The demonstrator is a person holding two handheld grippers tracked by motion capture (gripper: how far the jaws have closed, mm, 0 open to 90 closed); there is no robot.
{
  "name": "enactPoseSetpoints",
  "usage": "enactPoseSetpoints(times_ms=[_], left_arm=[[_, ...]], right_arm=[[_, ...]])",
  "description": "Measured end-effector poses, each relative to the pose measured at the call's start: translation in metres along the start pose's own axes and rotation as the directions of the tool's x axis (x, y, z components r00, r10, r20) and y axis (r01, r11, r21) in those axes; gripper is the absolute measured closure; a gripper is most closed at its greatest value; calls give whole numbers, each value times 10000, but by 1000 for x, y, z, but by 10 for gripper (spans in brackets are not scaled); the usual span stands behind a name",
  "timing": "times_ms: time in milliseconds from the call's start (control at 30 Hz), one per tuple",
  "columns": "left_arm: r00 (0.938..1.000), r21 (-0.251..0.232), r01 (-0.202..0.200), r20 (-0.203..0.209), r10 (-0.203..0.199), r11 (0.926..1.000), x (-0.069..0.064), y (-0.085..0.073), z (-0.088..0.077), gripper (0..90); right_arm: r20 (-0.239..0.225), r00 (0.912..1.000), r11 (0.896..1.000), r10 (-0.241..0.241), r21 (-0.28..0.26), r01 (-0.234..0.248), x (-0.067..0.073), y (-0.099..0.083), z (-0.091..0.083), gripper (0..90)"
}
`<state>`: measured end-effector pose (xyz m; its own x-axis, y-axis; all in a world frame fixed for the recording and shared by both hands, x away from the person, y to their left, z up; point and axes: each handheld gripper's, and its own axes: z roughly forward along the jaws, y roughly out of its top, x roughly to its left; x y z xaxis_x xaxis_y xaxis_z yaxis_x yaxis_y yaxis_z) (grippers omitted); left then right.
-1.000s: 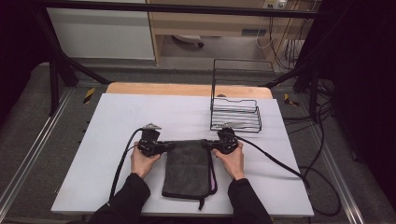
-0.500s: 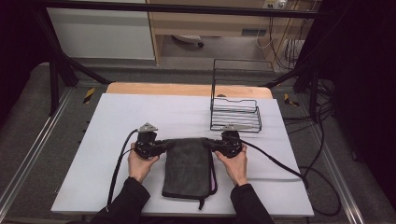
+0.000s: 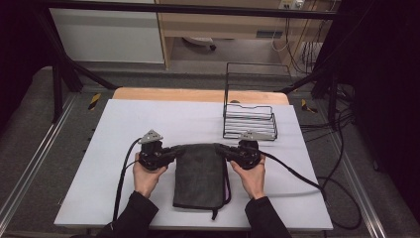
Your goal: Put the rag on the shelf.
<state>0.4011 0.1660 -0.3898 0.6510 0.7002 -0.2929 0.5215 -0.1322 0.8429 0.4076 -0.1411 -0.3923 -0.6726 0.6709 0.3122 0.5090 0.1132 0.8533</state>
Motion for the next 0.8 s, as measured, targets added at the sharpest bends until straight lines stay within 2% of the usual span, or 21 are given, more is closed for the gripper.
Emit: enactPoseSetpoints(times_ms=[400, 800], left_arm=[[9997, -834, -175, 134, 187, 9964, -9, 10, -15, 786], [9984, -1815, -454, 260, 509, 9823, -23, 24, -33, 786]], right_arm=[[41, 9992, 9956, -404, -849, 406, 13, 11, -16, 800], [178, 9952, 9808, -960, -1688, 976, 29, 26, -34, 801]])
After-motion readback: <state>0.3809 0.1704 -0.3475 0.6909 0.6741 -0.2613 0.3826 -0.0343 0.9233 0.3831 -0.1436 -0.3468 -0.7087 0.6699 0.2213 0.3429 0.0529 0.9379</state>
